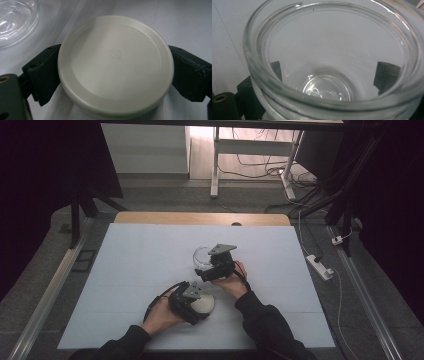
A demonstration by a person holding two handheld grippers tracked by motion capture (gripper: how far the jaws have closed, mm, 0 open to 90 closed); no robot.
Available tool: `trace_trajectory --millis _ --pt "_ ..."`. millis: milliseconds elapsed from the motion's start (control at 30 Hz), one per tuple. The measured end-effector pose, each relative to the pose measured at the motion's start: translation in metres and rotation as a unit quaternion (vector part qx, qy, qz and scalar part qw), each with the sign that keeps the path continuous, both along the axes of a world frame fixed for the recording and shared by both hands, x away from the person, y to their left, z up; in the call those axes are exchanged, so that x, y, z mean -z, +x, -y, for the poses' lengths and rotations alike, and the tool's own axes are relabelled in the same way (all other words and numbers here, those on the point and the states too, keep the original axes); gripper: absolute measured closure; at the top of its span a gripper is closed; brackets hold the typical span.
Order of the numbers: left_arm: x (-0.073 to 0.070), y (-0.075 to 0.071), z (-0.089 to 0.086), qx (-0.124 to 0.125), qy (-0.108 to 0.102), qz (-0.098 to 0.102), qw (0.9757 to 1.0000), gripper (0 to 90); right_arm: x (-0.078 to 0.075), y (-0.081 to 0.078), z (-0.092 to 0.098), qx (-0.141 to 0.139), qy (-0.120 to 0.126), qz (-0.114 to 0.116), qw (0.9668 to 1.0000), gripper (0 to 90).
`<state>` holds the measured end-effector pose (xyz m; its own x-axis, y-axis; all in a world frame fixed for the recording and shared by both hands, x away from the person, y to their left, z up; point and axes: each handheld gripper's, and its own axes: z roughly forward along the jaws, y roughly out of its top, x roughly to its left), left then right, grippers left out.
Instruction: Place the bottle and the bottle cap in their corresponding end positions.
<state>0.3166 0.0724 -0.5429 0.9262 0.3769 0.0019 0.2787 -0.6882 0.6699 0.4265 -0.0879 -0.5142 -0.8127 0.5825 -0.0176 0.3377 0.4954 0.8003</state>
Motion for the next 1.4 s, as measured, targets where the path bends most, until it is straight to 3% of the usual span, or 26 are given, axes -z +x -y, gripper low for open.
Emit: trace_trajectory --millis 100,567,767,1233,1400 --pt "0.0 0.002 0.0 -0.001 -0.001 -0.011 0.9999 7.5 0.0 0.0 0.0 0.002 0.002 -0.001 1.0 5.4" --pt "0.0 0.002 0.003 -0.007 0.0 -0.021 0.9998 4.5 -0.001 -0.002 -0.001 0.01 -0.004 -0.004 0.9999 5.1" --pt "0.0 0.004 0.001 -0.011 -0.019 -0.034 0.9992 0.9 -0.001 -0.002 -0.001 0.011 -0.003 -0.004 0.9999 4.8" --pt "-0.011 0.001 -0.011 -0.021 -0.061 -0.021 0.9977 0.0 -0.009 -0.004 0.004 0.005 0.009 -0.011 0.9999 0.0" --pt "-0.017 -0.001 -0.019 -0.026 -0.079 -0.023 0.9963 0.0 -0.013 -0.008 0.006 0.01 0.007 0.001 0.9999 0.0"
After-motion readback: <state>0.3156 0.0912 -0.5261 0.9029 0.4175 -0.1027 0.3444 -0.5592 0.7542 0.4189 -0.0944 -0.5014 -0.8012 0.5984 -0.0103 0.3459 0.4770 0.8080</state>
